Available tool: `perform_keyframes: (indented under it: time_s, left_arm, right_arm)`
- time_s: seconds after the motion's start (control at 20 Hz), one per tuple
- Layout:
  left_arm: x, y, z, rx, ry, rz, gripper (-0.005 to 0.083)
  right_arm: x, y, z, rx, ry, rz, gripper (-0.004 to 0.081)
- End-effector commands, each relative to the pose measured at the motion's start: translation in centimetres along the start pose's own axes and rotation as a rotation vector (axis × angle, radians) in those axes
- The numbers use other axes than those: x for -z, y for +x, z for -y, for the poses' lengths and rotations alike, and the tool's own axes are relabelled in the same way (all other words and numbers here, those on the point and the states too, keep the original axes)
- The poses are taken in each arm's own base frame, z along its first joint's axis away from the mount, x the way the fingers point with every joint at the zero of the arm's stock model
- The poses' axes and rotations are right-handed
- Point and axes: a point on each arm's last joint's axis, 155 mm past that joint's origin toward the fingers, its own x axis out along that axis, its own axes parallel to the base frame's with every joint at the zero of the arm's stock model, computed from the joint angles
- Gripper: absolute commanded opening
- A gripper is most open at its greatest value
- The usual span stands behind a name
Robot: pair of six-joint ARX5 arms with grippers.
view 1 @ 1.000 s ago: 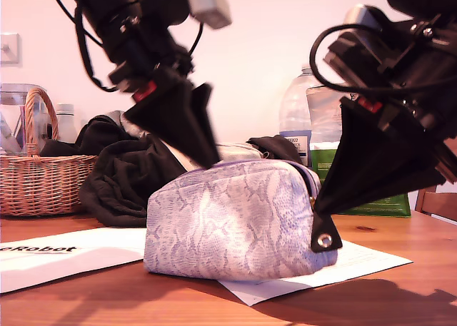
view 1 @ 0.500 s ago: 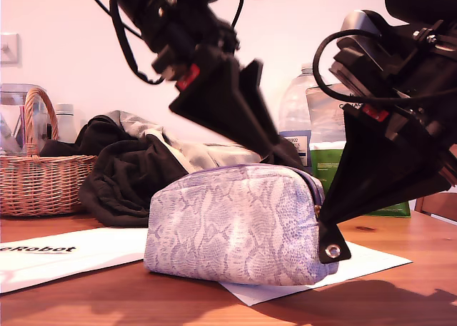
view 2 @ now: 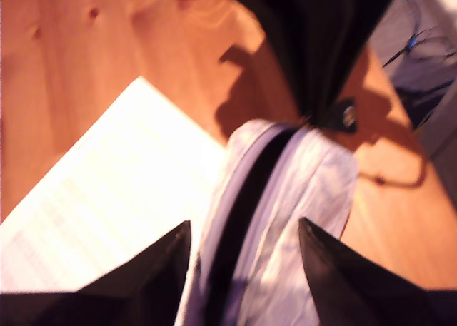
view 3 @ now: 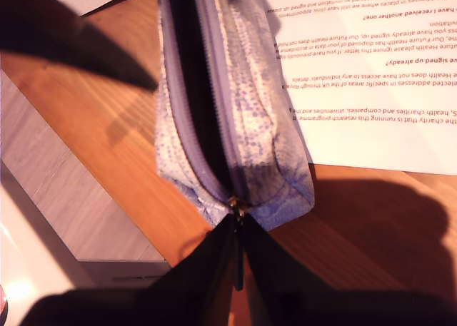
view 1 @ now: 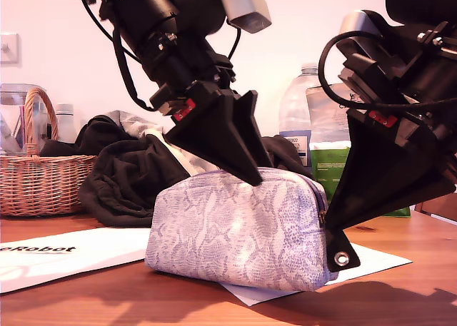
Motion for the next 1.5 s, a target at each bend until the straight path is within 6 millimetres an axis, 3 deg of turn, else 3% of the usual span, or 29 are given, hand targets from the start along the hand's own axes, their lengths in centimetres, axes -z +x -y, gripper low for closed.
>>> perform_keyframes:
  time_s: [0.0,0.3,0.95,1.3,1.45]
  left_arm:
    - [-0.2,1.6,1.4,0.052,0.002,-0.002,0.037]
    - [0.7,1.8,1.8,0.052,-0.006,-0.069,-0.0029]
    - [0.8,1.8,2.2,0.06,-0.138,-0.083,-0.0022]
    - [0.3,2.1,3.0,0.078,-0.142,-0.087,-0.0022]
    - [-0.1,2.1,3.2,0.083,-0.136,-0.081,-0.0021]
  right_arm:
    - [-0.6,0.0,-0.1,-0.004,-0.007,0.013,-0.0013]
    - [-0.6,0.0,-0.1,-0.003,-0.004,0.011,-0.0013]
    - [-1.3,-0.2,-2.0,-0.108,0.103,0.03,-0.0013]
    - [-2.7,-0.8,-0.8,-0.103,0.182,0.083,-0.0013]
    - [-1.7,-0.8,-0.1,-0.076,0.19,0.049,-0.0013]
